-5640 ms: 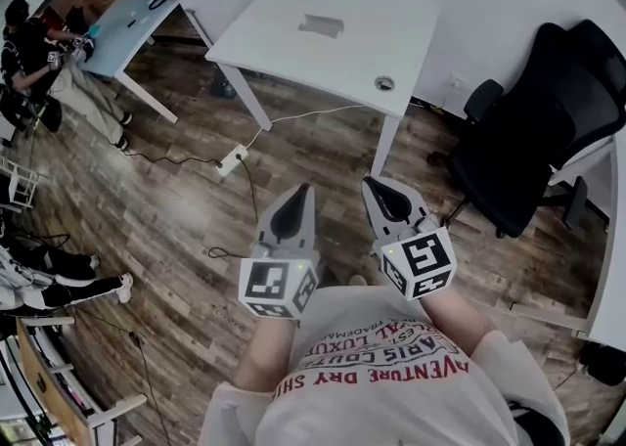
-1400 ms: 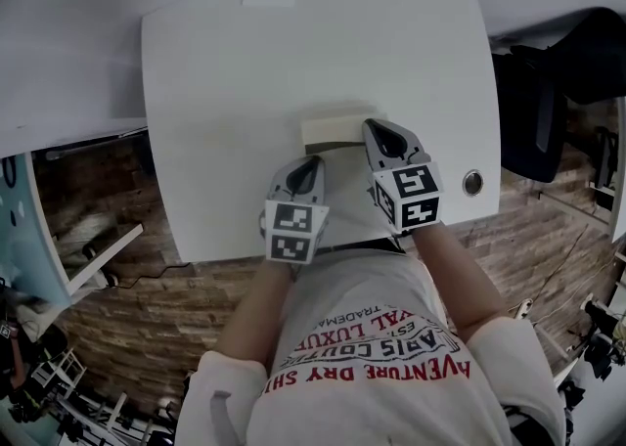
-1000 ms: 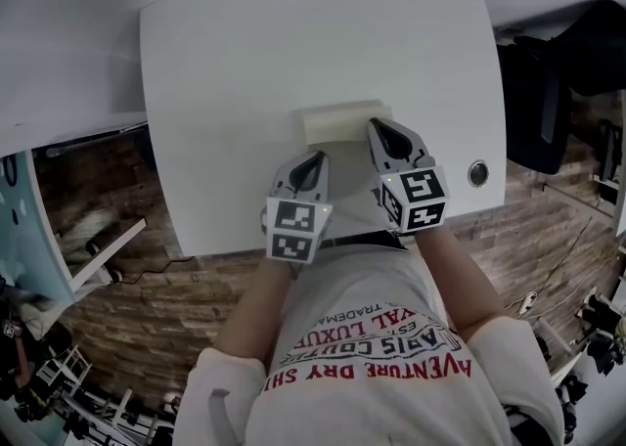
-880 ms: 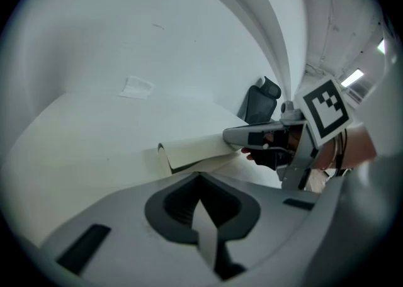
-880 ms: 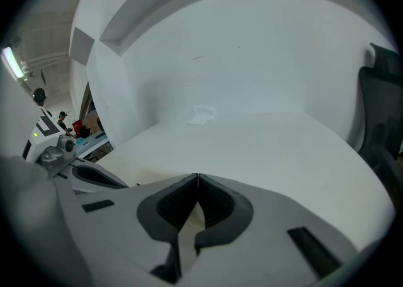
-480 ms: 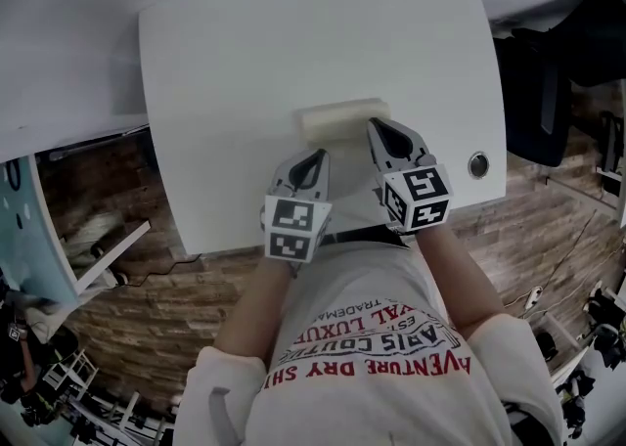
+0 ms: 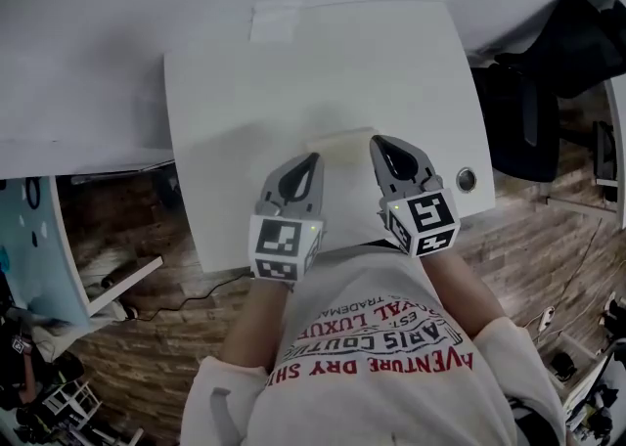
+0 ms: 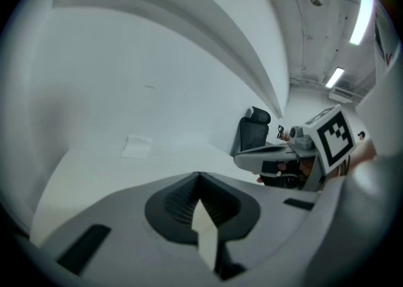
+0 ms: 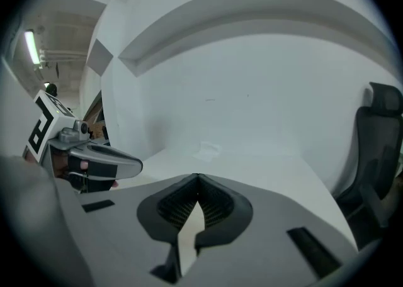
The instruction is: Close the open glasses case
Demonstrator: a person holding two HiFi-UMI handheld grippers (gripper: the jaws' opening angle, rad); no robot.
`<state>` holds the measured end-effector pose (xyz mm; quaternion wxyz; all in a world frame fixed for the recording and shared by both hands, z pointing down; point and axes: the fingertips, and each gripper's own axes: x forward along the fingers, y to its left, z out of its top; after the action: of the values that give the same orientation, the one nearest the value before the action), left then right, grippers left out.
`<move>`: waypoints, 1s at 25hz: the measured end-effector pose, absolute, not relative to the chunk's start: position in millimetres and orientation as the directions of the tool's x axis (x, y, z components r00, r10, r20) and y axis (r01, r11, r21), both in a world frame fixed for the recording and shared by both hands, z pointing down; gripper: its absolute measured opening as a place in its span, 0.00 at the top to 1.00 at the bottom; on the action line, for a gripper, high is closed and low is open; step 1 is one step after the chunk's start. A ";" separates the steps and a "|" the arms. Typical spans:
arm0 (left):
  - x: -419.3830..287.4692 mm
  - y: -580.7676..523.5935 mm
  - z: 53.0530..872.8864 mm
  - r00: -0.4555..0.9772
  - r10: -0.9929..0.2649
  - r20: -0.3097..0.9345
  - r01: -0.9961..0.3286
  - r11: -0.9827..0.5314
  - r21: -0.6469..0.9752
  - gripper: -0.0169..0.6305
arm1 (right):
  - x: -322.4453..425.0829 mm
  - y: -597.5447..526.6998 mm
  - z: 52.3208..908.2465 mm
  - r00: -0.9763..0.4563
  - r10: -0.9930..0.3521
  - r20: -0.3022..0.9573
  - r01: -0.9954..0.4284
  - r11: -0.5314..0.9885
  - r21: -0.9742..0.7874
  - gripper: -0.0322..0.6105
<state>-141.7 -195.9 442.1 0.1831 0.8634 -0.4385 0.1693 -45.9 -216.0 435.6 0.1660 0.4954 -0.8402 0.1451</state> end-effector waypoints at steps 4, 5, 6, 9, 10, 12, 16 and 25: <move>-154.7 -199.9 392.7 0.555 -0.750 0.360 -0.824 -0.555 0.112 0.98 | -47.1 -211.2 400.0 -0.436 -0.827 0.354 -0.892 0.450 -0.045 0.93; -157.3 -200.4 381.8 0.554 -0.760 0.338 -0.825 -0.554 0.106 0.98 | -46.9 -210.7 393.1 -0.431 -0.835 0.342 -0.895 0.445 -0.042 0.93; -159.9 -200.9 371.6 0.553 -0.770 0.317 -0.827 -0.553 0.101 0.98 | -46.8 -210.3 387.0 -0.428 -0.841 0.332 -0.897 0.441 -0.039 0.93; -167.5 -201.0 347.3 0.546 -0.795 0.264 -0.834 -0.545 0.084 0.98 | -48.0 -208.0 370.2 -0.424 -0.852 0.308 -0.899 0.437 -0.028 0.93; -169.7 -200.8 340.8 0.544 -0.801 0.251 -0.836 -0.544 0.077 0.98 | -48.8 -207.0 364.7 -0.424 -0.855 0.298 -0.899 0.438 -0.024 0.93; -174.1 -200.8 329.3 0.539 -0.811 0.229 -0.839 -0.540 0.062 0.98 | -51.3 -206.1 354.5 -0.428 -0.860 0.279 -0.898 0.440 -0.019 0.93; -180.4 -201.6 312.8 0.533 -0.823 0.194 -0.843 -0.535 0.046 0.98 | -58.0 -206.8 340.1 -0.441 -0.863 0.246 -0.892 0.451 -0.020 0.93; -179.9 -198.3 304.4 0.535 -0.828 0.169 -0.843 -0.537 0.040 0.98 | -69.4 -203.5 332.1 -0.467 -0.855 0.224 -0.879 0.476 -0.019 0.93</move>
<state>-179.9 -198.3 304.4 0.0581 0.8742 -0.4776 0.0648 -69.4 -203.5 332.1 0.0918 0.5078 -0.8540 0.0659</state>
